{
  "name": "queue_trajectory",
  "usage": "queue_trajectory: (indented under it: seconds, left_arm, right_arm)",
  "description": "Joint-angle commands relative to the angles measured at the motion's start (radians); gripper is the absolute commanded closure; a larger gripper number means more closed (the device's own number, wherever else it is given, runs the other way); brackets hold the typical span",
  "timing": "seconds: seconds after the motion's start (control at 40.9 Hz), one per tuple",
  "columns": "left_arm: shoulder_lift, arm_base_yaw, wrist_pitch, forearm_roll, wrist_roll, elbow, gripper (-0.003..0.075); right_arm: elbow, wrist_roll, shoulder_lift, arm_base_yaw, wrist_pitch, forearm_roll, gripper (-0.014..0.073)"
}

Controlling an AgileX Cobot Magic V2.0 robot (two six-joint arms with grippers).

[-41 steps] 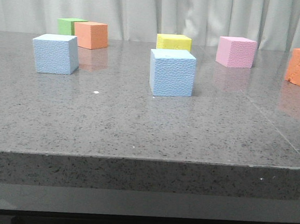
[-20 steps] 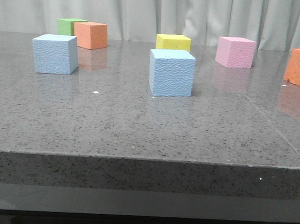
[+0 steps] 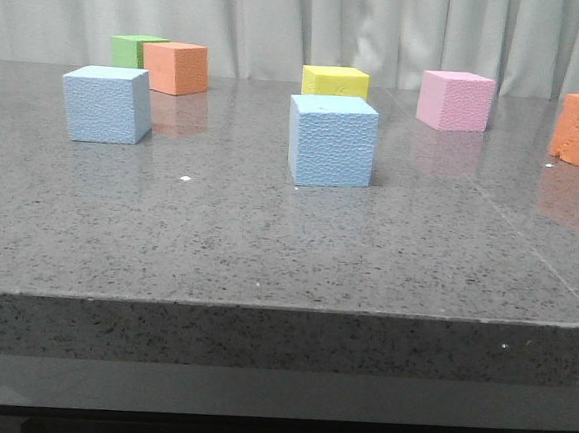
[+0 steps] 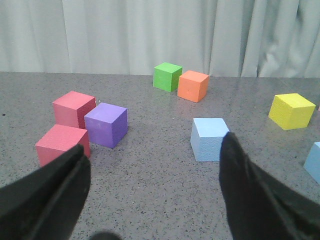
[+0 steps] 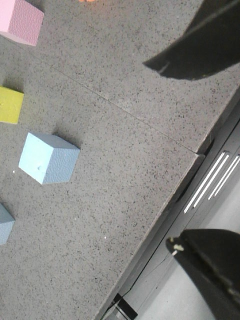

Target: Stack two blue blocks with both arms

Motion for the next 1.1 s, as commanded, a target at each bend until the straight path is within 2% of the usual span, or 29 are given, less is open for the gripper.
queue_trajectory:
  seconds: [0.0,0.122,0.269,0.416,0.612,1.077]
  left_arm:
    - [0.017,0.000,-0.090,-0.010,-0.009,-0.024,0.0188]
    - [0.021,-0.031,-0.097,-0.010,-0.009,-0.024,0.0187]
    - [0.077,-0.124,-0.111,-0.010,-0.009,-0.028,0.0155]
    - [0.196,-0.222,-0.111,-0.008,-0.009,-0.073,0.0141]
    - [0.409,-0.319,-0.115,0.083,-0.009,-0.187,0.0143]
    - [0.925,-0.348,-0.107,0.133,-0.009,-0.494,0.0156]
  right_arm:
    - [-0.024,-0.012,0.002,-0.008,-0.063,0.013,-0.0020]
    - [-0.024,-0.012,0.002,-0.008,-0.063,0.013,-0.0020]
    - [-0.024,-0.012,0.002,-0.008,-0.063,0.013,-0.0020]
    - [-0.024,-0.012,0.002,-0.008,-0.063,0.013,-0.0020]
    - [-0.024,-0.012,0.002,-0.008,-0.063,0.013,-0.0020]
    - [-0.024,-0.012,0.002,-0.008,-0.063,0.013,-0.0020]
